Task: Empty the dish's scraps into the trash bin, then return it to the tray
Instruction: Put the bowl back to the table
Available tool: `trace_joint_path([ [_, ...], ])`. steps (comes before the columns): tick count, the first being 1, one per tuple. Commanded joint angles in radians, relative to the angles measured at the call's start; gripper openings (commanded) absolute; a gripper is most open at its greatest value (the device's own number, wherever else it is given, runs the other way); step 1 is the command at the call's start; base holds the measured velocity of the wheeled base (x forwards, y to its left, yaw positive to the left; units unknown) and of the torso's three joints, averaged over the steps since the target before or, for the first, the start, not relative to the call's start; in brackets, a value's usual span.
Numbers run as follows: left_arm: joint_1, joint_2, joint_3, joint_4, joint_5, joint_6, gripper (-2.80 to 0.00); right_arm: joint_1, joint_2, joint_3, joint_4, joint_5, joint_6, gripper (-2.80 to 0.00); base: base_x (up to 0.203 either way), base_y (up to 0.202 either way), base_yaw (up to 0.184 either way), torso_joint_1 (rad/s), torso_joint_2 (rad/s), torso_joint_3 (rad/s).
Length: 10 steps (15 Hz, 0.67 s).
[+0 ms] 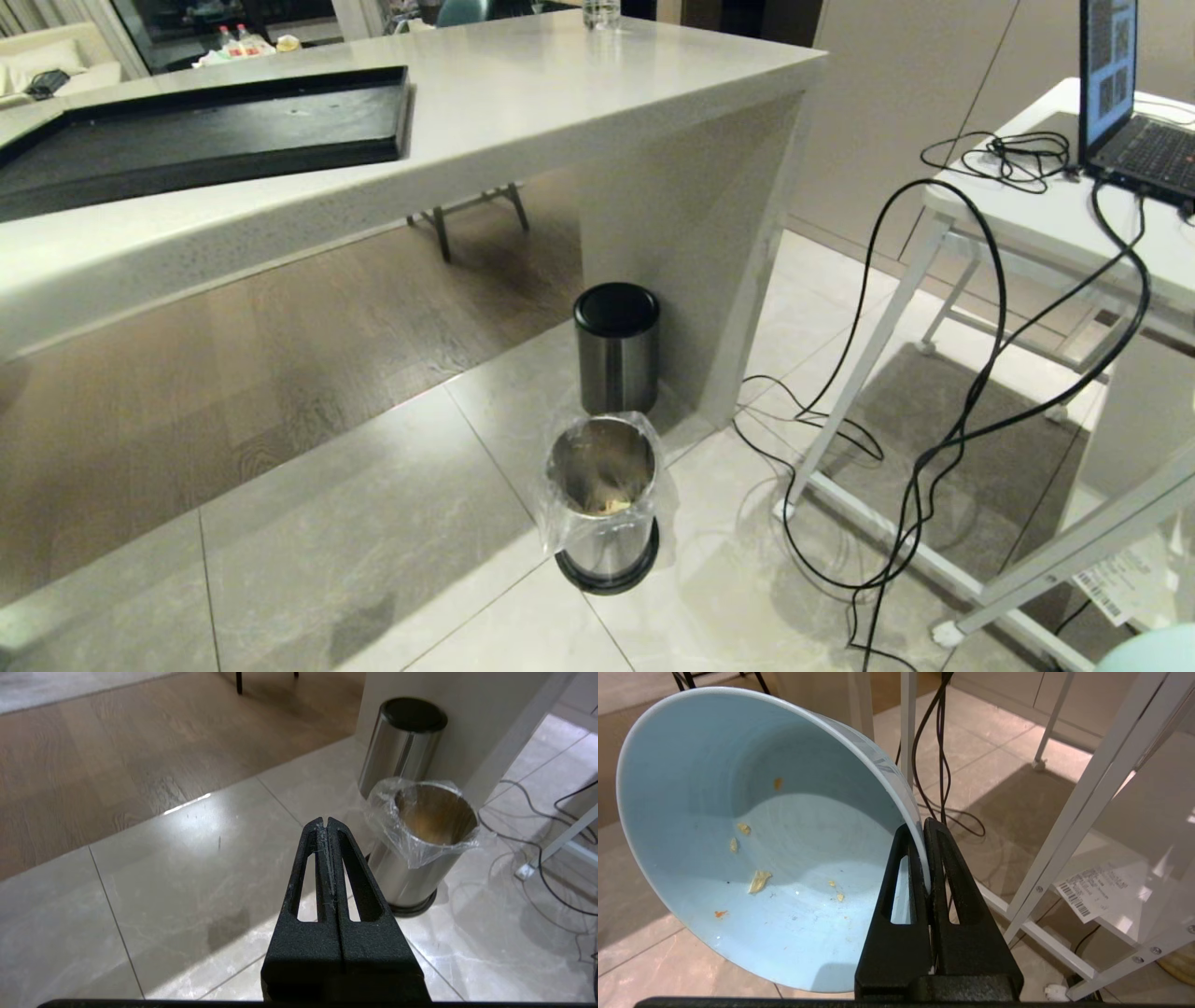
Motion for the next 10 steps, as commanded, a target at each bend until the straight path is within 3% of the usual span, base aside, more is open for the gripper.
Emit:
trace_joint_path([
  [1,0.0,0.001,0.0,-0.001,0.0,-0.001,-2.8,0.0,0.001,0.0,-0.001,0.0,0.0,-2.8,0.0,0.0,0.0,-0.006,0.0,0.198],
  [10,0.002,0.001,0.0,-0.001,0.0,0.001,-2.8,0.0,0.001,0.0,-0.001,0.0,0.002,-2.8,0.0,0.0,0.0,0.002,0.0,0.031],
])
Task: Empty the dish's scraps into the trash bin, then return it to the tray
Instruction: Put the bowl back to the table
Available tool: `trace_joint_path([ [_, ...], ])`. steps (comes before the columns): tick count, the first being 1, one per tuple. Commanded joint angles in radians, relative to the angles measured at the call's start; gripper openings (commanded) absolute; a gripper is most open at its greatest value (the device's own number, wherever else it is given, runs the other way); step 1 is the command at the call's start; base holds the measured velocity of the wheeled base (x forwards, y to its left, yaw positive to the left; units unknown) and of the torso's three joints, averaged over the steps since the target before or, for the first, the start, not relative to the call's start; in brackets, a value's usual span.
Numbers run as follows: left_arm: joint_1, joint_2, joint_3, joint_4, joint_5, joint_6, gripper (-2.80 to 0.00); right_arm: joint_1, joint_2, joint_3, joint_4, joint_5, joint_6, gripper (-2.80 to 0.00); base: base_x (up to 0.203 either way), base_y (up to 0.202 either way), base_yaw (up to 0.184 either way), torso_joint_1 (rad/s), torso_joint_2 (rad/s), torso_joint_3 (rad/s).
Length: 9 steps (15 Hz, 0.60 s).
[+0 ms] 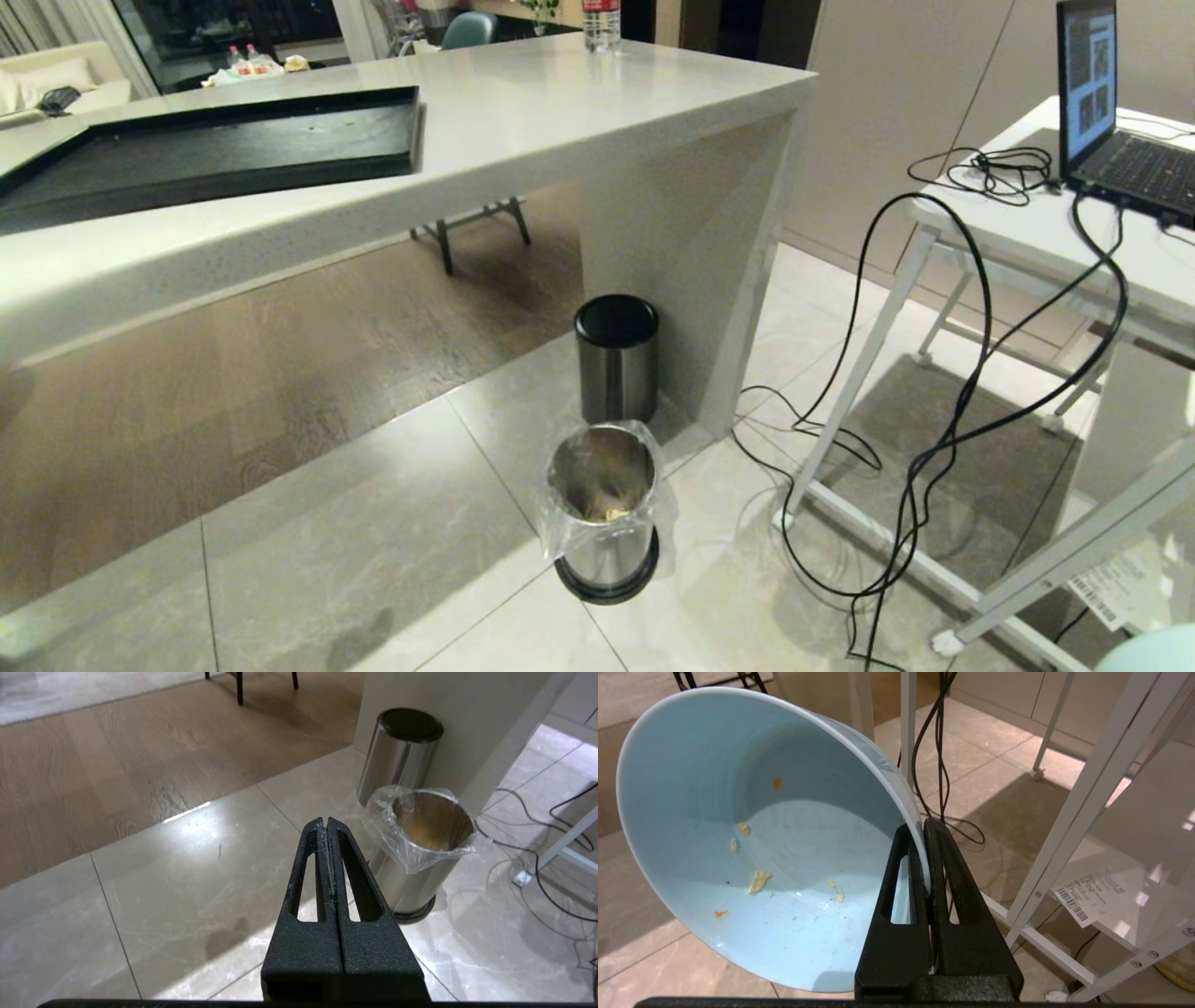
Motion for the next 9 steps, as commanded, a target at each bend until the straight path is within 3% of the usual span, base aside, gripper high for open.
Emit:
trace_joint_path([
  [1,0.0,0.001,0.0,0.0,0.0,0.0,-2.8,0.0,0.001,0.0,-0.001,0.0,0.001,-2.8,0.0,0.0,0.0,-0.002,0.0,0.089],
  [7,0.0,0.001,0.0,0.0,0.0,0.003,-2.8,0.0,0.001,0.0,-0.001,0.0,0.001,-2.8,0.0,0.0,0.0,0.0,0.0,0.007],
  [9,0.001,0.001,0.0,0.0,0.0,0.003,-2.8,0.0,0.001,0.0,-0.001,0.0,0.001,-2.8,0.003,-0.009,0.14,0.001,0.0,0.005],
])
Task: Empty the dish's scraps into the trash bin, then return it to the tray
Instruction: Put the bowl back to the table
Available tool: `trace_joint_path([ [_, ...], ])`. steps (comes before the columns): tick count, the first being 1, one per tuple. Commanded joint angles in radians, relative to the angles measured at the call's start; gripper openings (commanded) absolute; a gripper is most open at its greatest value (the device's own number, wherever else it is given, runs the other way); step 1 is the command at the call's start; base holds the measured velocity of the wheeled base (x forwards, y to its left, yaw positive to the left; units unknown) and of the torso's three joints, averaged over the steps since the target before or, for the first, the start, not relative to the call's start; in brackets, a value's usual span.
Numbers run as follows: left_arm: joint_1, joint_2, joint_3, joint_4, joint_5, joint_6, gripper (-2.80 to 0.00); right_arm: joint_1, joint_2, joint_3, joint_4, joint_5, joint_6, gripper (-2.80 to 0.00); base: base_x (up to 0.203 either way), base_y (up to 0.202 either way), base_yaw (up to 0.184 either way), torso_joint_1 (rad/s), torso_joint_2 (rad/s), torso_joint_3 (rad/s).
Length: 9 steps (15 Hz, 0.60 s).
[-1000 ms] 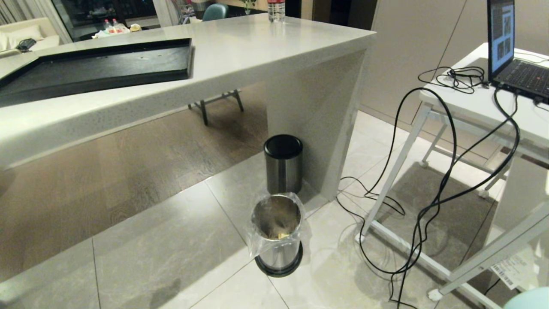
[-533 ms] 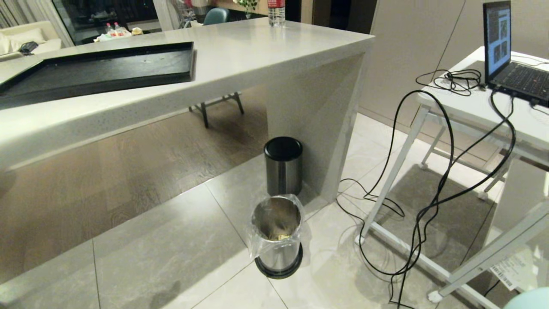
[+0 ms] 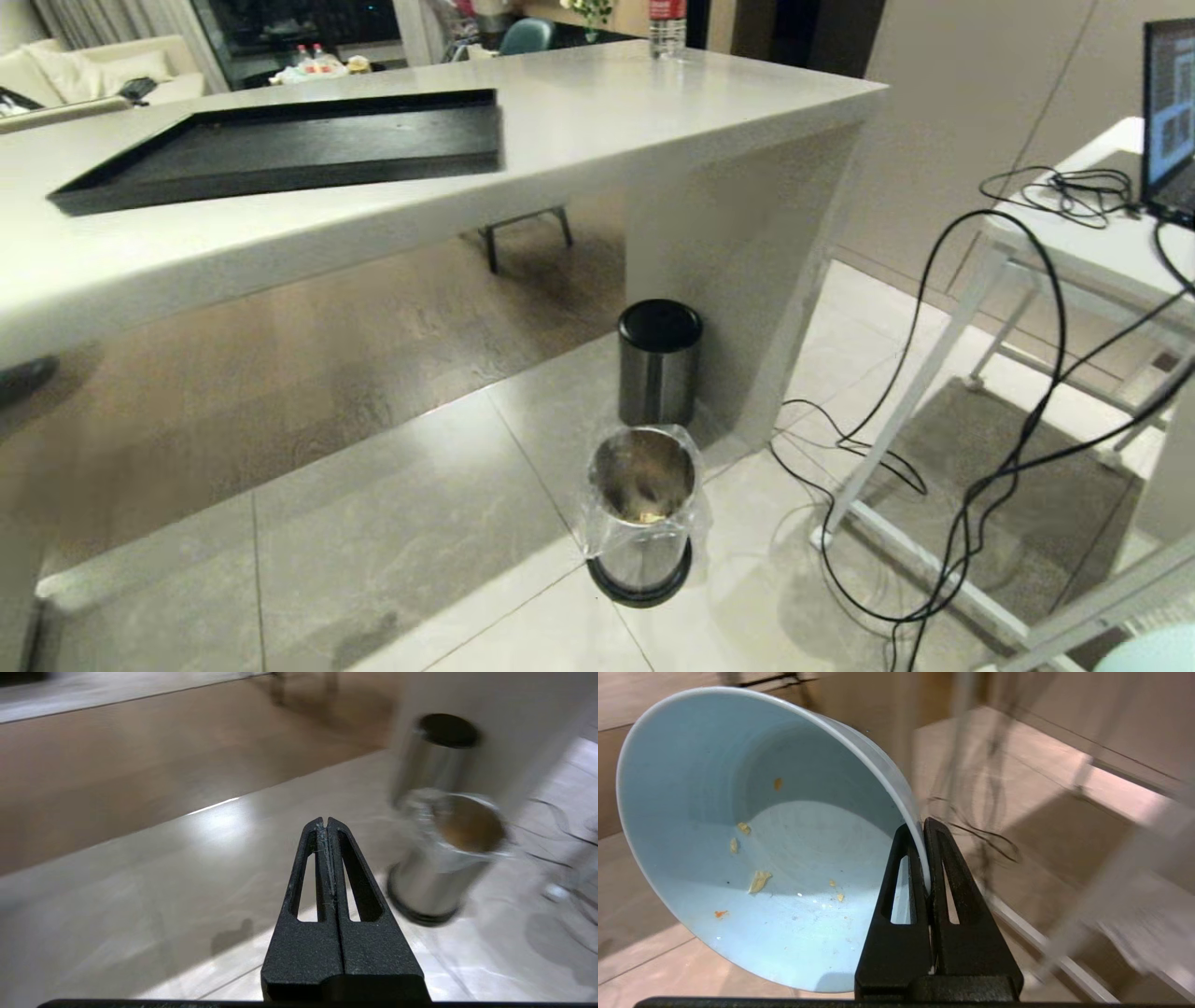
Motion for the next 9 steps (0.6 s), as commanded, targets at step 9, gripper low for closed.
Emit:
trace_joint_path([
  [9,0.0,0.0,0.0,-0.001,0.001,0.001,-2.8,0.001,0.001,0.0,-0.001,0.0,0.0,-2.8,-0.001,-0.007,0.17,0.002,0.0,0.002],
])
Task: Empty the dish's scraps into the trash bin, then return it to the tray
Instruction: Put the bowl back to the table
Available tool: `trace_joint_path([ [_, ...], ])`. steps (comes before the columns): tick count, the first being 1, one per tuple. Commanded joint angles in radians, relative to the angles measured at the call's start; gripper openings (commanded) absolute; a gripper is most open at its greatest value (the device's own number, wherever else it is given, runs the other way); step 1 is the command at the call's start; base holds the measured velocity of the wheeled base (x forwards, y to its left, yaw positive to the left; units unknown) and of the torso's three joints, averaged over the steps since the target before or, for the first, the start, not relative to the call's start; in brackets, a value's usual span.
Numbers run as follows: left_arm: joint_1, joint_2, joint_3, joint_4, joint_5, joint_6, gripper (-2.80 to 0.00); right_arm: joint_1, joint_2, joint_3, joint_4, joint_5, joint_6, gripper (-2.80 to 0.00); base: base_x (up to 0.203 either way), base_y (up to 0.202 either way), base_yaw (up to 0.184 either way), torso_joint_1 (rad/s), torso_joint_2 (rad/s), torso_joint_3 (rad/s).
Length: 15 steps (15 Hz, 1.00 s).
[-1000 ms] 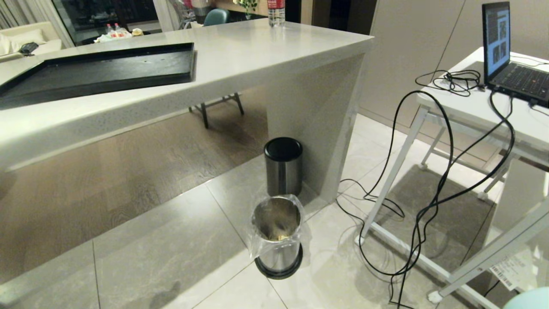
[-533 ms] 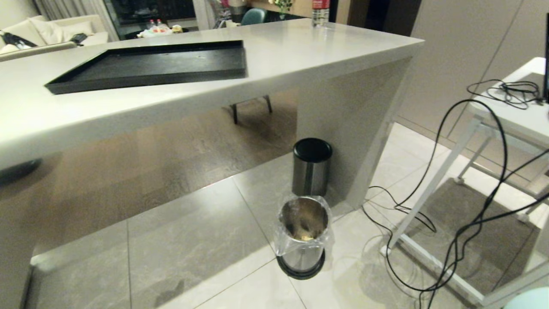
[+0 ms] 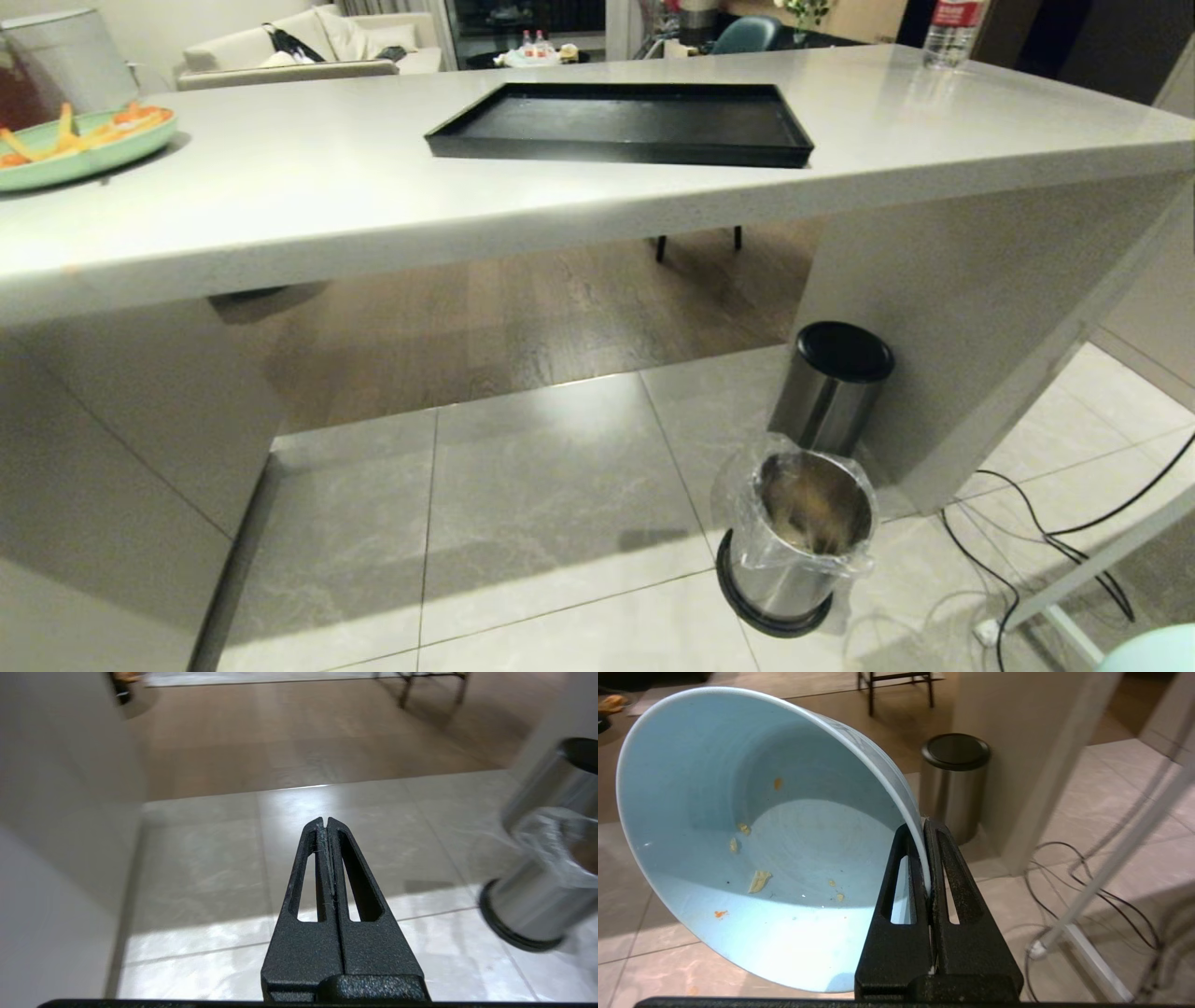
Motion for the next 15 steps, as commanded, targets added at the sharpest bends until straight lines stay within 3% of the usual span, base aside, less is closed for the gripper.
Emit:
trace_joint_path([
  [1,0.001,0.0,0.0,-0.001,0.0,0.0,-2.8,0.0,0.001,0.0,-0.001,0.0,0.0,-2.8,0.0,-0.006,0.086,0.007,0.0,0.0],
  [15,-0.001,0.001,0.0,-0.001,0.0,0.0,-2.8,0.0,0.001,0.0,-0.001,0.0,-0.002,-2.8,0.0,0.0,0.0,0.0,0.0,0.0],
])
